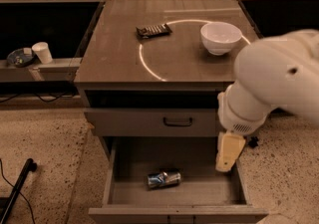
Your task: Pick redbull can from middle drawer and place on counter
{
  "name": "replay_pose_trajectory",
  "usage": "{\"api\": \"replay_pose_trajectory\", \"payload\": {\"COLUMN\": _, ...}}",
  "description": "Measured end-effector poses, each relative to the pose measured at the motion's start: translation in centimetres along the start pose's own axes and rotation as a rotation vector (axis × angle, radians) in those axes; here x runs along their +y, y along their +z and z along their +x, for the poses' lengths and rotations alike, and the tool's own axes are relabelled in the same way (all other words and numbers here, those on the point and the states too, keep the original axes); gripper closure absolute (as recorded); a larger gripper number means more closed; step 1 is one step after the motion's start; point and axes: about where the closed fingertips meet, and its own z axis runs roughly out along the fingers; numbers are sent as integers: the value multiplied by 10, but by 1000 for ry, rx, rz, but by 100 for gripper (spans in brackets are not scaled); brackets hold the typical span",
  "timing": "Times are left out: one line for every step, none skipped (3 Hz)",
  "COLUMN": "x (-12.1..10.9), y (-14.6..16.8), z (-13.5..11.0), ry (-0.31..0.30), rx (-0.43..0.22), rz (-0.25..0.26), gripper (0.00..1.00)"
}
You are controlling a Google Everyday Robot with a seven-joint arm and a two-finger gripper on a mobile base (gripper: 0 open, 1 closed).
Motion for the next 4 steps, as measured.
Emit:
{"api": "replay_pose_trajectory", "payload": {"x": 41, "y": 79, "z": 17, "ry": -14, "rx": 56, "rz": -63, "gripper": 0}}
{"api": "replay_pose_trajectory", "payload": {"x": 64, "y": 98, "z": 30, "ry": -19, "rx": 86, "rz": -101, "gripper": 0}}
{"api": "replay_pose_trajectory", "payload": {"x": 64, "y": 98, "z": 30, "ry": -19, "rx": 86, "rz": -101, "gripper": 0}}
{"api": "replay_pose_trajectory", "payload": {"x": 65, "y": 126, "z": 24, "ry": -34, "rx": 76, "rz": -128, "gripper": 0}}
